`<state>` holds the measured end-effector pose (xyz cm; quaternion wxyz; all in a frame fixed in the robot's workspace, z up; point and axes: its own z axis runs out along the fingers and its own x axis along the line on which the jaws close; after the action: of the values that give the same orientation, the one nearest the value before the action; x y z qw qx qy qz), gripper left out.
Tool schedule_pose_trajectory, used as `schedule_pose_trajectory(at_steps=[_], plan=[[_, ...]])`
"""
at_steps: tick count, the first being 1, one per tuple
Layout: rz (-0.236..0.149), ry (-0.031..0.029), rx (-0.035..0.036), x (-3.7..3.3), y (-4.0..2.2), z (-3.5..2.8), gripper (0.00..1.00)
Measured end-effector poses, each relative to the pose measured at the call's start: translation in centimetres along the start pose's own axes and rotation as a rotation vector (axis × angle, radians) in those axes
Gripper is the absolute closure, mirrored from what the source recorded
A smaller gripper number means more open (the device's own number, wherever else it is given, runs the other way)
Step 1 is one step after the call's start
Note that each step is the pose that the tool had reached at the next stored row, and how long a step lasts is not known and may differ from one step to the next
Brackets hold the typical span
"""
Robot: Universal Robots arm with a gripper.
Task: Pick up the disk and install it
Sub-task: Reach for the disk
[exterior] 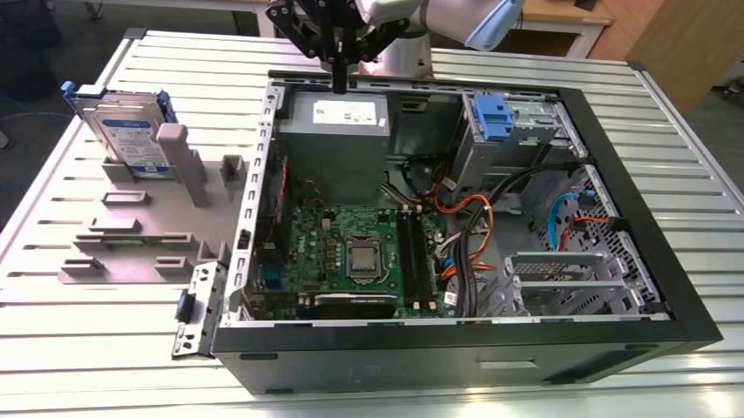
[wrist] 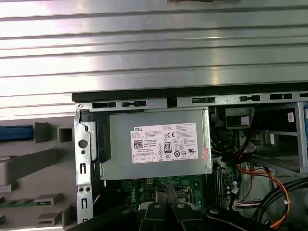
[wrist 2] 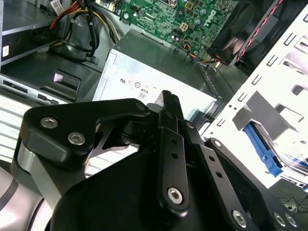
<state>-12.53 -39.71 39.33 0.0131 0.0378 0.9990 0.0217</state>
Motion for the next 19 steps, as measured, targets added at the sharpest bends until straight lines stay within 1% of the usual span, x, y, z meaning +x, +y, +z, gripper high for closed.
schedule_pose_trajectory(at_steps=[12, 13, 14, 19], plan=[[0.000, 0.0000, 0.0000, 0.26, -0.02, -0.01, 0.89], [0.000, 0.0000, 0.0000, 1.93, -0.15, 0.05, 0.89], [0.000, 0.0000, 0.0000, 2.74, -0.21, 0.06, 0.89], [0.000, 0.0000, 0.0000, 2.83, -0.22, 0.06, 0.89]])
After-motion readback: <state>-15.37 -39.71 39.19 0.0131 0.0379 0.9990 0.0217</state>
